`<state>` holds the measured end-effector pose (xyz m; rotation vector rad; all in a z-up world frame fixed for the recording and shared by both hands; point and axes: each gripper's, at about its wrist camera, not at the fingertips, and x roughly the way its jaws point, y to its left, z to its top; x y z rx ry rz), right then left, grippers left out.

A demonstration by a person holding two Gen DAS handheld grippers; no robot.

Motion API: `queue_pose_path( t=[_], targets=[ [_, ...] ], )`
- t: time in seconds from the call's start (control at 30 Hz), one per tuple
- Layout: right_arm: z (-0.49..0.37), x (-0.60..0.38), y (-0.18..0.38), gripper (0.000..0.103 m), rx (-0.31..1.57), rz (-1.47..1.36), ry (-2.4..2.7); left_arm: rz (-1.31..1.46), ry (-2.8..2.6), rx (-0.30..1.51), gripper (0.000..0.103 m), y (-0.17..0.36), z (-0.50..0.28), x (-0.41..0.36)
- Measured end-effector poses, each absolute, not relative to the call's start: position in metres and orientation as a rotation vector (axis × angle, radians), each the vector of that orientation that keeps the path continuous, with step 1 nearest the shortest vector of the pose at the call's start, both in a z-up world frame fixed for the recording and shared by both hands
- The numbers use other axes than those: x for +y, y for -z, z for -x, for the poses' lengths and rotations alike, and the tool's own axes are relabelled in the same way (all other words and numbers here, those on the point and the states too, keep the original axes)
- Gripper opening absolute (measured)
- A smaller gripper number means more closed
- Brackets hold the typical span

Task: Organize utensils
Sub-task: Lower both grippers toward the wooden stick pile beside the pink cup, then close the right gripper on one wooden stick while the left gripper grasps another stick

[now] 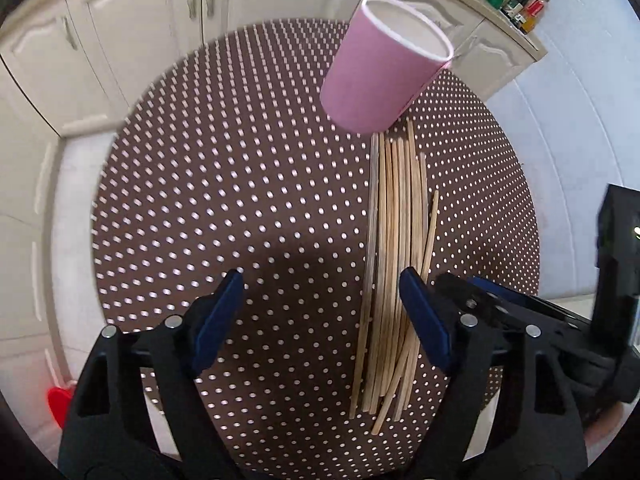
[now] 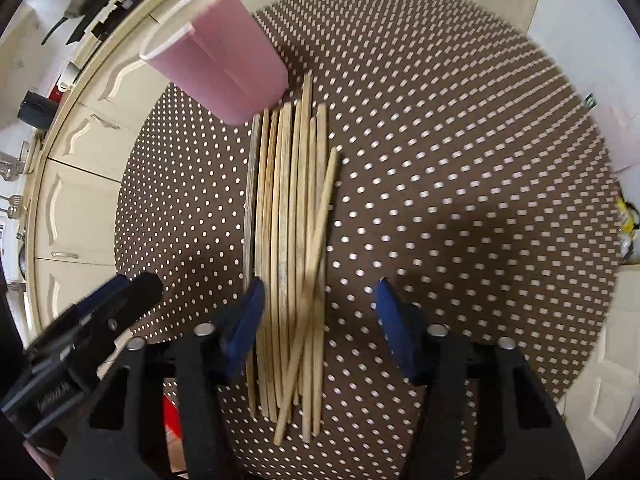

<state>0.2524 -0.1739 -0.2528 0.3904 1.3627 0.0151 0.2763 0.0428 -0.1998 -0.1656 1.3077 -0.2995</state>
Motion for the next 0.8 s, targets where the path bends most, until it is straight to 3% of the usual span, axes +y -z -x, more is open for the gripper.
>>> queue_pose_path(
  t=[0.17,0.3,0.57,0.67,0.8],
  targets=[
    [-0.267,-0.168,0.264,0.034,1.417,-0.381,-0.027,0.168,0.304,1.362,0.075,0.213,-0.283,0.043],
    [-0.275,-0.162,0.268,0.016,1.451,-0.344,-0.034,0.161,0.305,1.379,0.075,0.22,-0.29,0.041],
    [-0.277,-0.164,0.257,0.016,1.473,-0.375,-0.009,0.134,0.335,1.404,0.075,0.231,-0.307,0.03],
    [-0.278,-0.169,0.254,0.008,1.468,-0.379,0.0,0.113,0.363,1.417,0.075,0.236,-0.311,0.02],
    [-0.286,-0.183,0.255,0.005,1.469,-0.436,0.0,0.079,0.37,1.435,0.075,0.246,-0.315,0.006]
  ],
)
